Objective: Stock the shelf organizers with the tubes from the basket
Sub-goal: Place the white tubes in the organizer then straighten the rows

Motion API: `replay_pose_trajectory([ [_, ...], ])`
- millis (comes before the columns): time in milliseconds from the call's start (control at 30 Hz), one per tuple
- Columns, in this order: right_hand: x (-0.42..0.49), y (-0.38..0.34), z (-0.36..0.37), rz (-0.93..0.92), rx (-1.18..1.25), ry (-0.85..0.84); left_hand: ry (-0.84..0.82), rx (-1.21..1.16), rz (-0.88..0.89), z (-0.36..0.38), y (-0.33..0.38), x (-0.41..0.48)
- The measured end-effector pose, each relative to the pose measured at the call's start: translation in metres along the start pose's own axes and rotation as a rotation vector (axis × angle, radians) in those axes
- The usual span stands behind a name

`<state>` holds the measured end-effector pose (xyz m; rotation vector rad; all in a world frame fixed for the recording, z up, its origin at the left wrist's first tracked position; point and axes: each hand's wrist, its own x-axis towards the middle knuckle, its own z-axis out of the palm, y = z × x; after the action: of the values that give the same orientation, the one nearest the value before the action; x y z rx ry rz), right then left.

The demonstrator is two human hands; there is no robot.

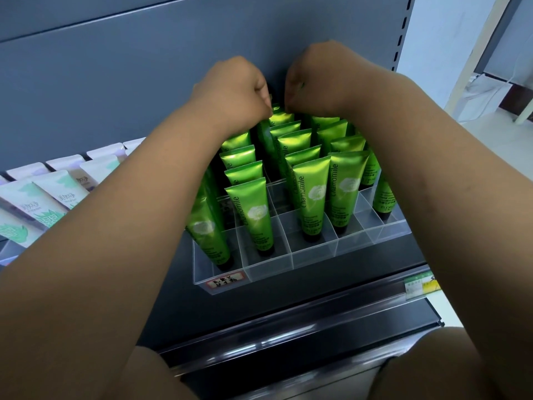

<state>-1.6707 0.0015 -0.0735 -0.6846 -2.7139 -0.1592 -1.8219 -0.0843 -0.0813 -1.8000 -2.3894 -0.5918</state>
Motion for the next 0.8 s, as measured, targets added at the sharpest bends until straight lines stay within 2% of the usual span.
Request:
replay_pose_trajectory([
  [133,0.003,0.002,0.005,0.042,0.029,0.009,0.038,0.01,-0.037,-0.001,-0.002,0.003],
  [333,0.013,0.004,0.008,0.185,0.194,0.086,0.065,0.052,-0.071,0.001,-0.009,0.005],
  [467,0.016,0.0,0.006,0.175,0.207,0.064,0.036,0.065,-0.082,0.004,-0.009,0.002],
  [633,0.018,-0.005,0.008,0.112,0.111,0.034,0.016,0.088,-0.07,0.002,-0.003,0.003],
  [800,0.019,-0.001,0.008,0.136,0.107,0.009,0.013,0.078,-0.083,0.002,-0.002,0.003],
])
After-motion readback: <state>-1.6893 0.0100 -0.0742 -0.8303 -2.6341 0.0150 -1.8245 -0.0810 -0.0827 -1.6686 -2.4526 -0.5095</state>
